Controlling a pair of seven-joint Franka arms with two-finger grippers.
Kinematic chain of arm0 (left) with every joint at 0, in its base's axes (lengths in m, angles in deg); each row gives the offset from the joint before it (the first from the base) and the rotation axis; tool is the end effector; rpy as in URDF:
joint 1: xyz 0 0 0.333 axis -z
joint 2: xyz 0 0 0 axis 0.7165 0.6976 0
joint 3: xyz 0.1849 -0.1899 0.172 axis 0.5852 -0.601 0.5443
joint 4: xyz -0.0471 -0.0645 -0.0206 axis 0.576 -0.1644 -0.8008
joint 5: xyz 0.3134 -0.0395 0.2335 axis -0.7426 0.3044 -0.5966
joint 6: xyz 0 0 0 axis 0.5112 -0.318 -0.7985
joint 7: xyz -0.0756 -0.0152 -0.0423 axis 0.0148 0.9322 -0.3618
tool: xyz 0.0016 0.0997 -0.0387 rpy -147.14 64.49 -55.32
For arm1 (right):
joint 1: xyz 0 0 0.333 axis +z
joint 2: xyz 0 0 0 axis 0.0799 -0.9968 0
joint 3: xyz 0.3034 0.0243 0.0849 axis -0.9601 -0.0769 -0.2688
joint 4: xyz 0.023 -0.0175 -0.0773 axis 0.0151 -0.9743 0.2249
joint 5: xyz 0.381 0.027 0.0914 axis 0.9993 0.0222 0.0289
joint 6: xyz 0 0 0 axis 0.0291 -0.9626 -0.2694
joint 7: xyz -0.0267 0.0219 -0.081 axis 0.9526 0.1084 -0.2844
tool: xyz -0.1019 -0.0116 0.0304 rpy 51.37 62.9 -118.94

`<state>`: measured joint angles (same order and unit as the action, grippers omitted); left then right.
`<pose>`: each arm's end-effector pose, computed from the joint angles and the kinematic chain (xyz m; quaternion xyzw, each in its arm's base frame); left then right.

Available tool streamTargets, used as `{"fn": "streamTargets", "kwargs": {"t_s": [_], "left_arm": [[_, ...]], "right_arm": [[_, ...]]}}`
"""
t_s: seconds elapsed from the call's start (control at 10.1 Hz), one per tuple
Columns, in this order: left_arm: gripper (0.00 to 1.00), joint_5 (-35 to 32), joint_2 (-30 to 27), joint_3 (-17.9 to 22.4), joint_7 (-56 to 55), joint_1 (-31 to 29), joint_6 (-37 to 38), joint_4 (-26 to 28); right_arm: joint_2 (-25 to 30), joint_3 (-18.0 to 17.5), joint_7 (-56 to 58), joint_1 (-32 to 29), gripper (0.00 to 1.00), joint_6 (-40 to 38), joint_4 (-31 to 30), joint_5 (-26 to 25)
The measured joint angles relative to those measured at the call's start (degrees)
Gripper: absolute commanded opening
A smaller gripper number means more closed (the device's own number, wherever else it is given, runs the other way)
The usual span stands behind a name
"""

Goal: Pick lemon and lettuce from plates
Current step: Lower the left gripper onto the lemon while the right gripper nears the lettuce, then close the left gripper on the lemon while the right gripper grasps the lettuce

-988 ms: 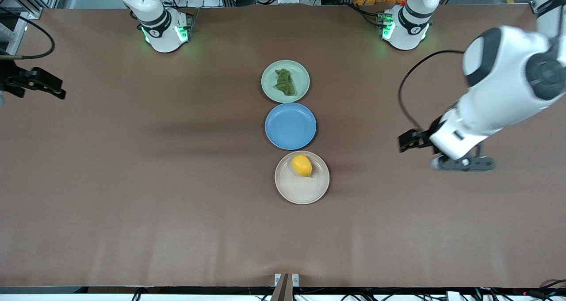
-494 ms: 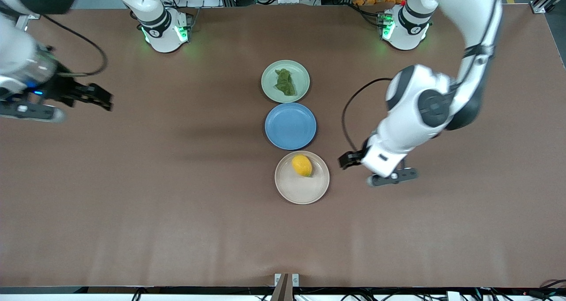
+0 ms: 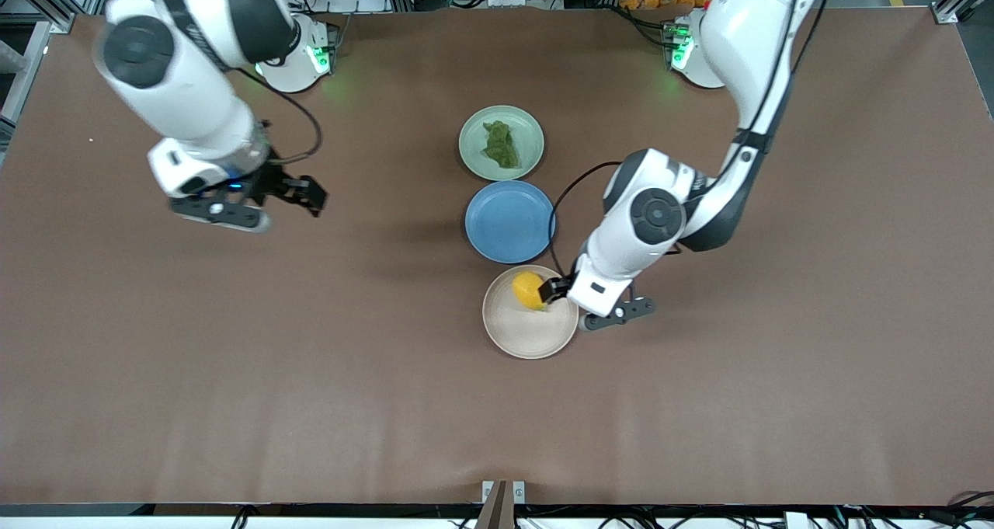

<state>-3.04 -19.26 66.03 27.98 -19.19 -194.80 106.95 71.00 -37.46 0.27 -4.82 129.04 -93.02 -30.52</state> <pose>0.6124 -0.3859 0.2893 0.9814 0.1566 0.0113 0.1103 0.5296 0.2259 0.4796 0.9931 -0.1175 -0.0005 0.0041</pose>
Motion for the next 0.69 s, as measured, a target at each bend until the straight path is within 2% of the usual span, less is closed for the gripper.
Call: {"fn": "streamTargets", "kwargs": {"t_s": [0.3,0.49,0.69], "left_arm": [[1.0,-0.2,3.57,0.14,-3.82,2.23,-6.49,-0.01],[1.0,-1.39,5.47,0.19,-4.5,3.0,-7.71,-0.03],[1.0,-1.78,6.48,0.22,-5.24,3.64,-7.8,-0.03]], "right_arm": [[-4.08,-4.7,-8.74,2.01,1.0,7.73,-2.46,0.01],[-6.38,-7.11,-14.29,5.49,1.0,14.38,-5.72,-0.04],[-9.93,-8.72,-20.13,9.75,1.0,16.81,-6.96,-2.7]]}}
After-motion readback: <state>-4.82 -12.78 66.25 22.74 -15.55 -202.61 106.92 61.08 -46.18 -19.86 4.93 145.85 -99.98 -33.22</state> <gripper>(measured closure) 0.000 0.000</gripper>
